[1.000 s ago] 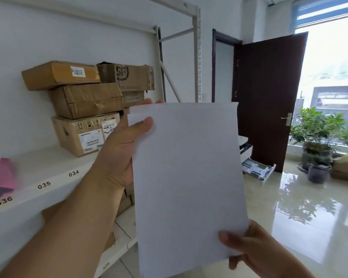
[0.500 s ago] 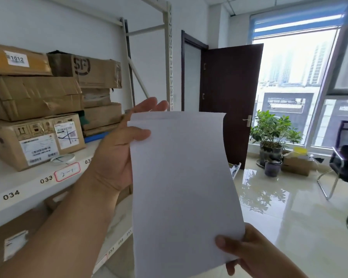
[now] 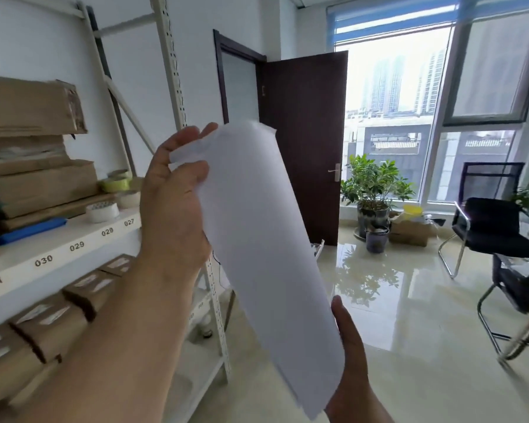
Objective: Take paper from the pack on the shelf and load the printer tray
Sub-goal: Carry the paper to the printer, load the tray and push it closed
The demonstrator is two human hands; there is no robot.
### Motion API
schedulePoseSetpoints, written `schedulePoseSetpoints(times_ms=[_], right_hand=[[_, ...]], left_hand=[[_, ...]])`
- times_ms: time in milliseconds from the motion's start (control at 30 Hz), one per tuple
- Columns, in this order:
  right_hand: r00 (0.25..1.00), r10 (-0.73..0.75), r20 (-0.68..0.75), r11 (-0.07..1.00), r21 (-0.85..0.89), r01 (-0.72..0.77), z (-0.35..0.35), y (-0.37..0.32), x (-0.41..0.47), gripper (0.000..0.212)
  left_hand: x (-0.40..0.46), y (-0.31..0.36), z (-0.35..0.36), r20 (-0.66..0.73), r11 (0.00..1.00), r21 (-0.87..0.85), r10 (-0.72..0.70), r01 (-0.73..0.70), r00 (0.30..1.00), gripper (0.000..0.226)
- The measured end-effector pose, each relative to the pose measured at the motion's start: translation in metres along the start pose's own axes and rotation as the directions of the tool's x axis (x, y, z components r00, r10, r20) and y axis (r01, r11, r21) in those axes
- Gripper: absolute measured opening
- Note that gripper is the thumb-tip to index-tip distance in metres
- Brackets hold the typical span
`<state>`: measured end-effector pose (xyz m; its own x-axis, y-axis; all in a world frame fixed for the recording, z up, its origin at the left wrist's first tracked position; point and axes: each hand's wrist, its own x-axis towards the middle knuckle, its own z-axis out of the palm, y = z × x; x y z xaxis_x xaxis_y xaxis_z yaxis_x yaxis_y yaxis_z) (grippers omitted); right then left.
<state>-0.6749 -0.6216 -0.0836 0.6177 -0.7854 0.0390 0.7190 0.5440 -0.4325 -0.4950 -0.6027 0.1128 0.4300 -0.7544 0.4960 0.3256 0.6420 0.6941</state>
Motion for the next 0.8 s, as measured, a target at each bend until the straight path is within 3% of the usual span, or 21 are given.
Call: schedulePoseSetpoints(times_ms=[200, 300, 400, 467, 533, 667, 800], right_hand=[[0.997, -0.060, -0.058, 0.985, -0.165, 0.050, -0.045, -0.095, 0.016, 0.070], [0.980, -0.189, -0.070, 0.954, -0.249, 0.166, -0.065, -0.144, 0.020, 0.056], [0.946, -0.292, -0.141, 0.918, -0.320, 0.236, -0.086, -0.179, 0.024, 0.037], [0.929, -0.325, -0.179, 0.903, -0.351, 0.249, -0.096, -0.192, 0.026, 0.032], [0.911, -0.338, -0.236, 0.882, -0.417, 0.219, -0.105, -0.199, 0.029, 0.026], [0.865, -0.378, -0.331, 0.829, -0.537, 0.156, -0.125, -0.213, 0.033, 0.025], [0.822, -0.436, -0.367, 0.759, -0.641, 0.116, -0.136, -0.232, 0.049, 0.020]], left_hand=[[0.017, -0.064, 0.044, 0.038, 0.989, 0.127, 0.077, -0.081, 0.996, 0.040], [0.036, -0.078, 0.028, 0.174, 0.984, 0.152, -0.121, 0.095, 0.977, 0.049], [0.061, -0.077, 0.016, 0.312, 0.839, 0.414, -0.494, 0.352, 0.811, 0.067], [0.074, -0.088, 0.016, 0.313, 0.668, 0.646, -0.673, 0.369, 0.670, 0.091], [0.077, -0.108, 0.024, 0.302, 0.584, 0.732, -0.739, 0.349, 0.602, 0.101], [0.080, -0.155, 0.019, 0.278, 0.596, 0.643, -0.766, 0.481, 0.579, 0.100], [0.088, -0.202, 0.008, 0.212, 0.645, 0.532, -0.729, 0.548, 0.651, 0.073]])
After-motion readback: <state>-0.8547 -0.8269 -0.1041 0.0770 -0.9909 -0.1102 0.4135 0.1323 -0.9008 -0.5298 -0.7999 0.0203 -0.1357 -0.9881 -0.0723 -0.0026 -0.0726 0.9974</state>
